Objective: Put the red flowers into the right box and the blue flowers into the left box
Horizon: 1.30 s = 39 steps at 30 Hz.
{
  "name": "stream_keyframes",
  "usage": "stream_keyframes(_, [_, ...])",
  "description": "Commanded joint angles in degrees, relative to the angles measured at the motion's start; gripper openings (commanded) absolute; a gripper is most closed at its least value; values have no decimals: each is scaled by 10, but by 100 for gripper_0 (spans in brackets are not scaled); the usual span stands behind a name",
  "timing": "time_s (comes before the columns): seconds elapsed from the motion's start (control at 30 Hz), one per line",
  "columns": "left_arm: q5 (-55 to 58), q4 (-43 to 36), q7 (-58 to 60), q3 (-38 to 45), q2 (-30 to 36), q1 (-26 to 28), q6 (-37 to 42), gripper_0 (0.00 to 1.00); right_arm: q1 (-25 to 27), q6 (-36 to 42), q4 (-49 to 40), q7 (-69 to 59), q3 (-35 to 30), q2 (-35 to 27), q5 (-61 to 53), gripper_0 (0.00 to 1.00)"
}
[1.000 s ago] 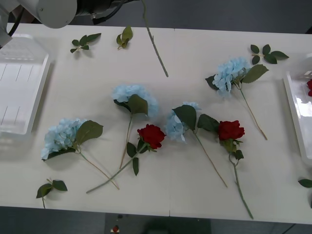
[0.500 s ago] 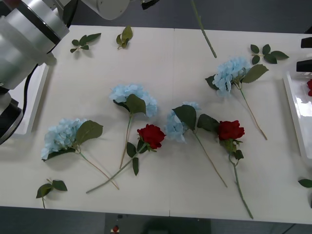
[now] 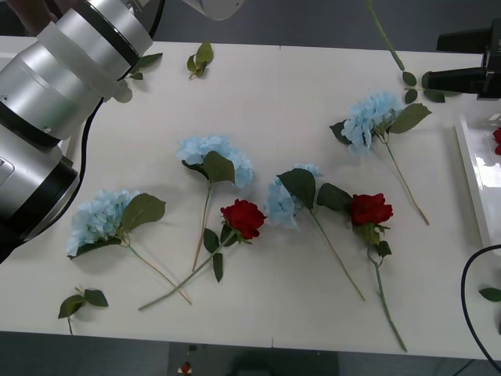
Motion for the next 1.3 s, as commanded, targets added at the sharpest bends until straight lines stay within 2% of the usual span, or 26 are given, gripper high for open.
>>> stream_keyframes(0.03, [-9, -17, 21, 4, -9, -28, -14, 0, -43, -5, -19, -27, 4, 0, -3, 99])
stream_keyframes(0.33, [-12, -18, 26, 4, -25, -28, -17, 0, -90, -14, -19, -149, 13, 6, 32, 99])
stream_keyframes(0.63, [-12, -18, 32, 4, -28, -28, -17, 0, -110, -69, -19, -259, 49, 14, 38, 99])
stream_keyframes(1.07, [-13, -18, 32, 4, -28, -28, -17, 0, -130, -123, -19, -296, 84, 51, 111, 99])
stream_keyframes(1.1, [-13, -18, 32, 4, -28, -28, -17, 0, -132, -123, -19, -298, 84, 54, 120, 95])
stream_keyframes(1.13, [-13, -18, 32, 4, -28, -28, -17, 0, -135, -123, -19, -299, 84, 57, 127, 75])
stream_keyframes(1.17, [-13, -18, 32, 4, -28, -28, -17, 0, -135, -123, -19, -301, 84, 59, 129, 60])
stream_keyframes(1.2, [-13, -18, 32, 4, -28, -28, -17, 0, -137, -123, -19, -303, 84, 60, 134, 35])
stream_keyframes(1.23, [-13, -18, 32, 4, -28, -28, -17, 0, -138, -123, -19, -306, 85, 60, 134, 17])
stream_keyframes(1.3, [-13, -18, 32, 4, -28, -28, -17, 0, -137, -123, -19, -310, 88, 60, 134, 6])
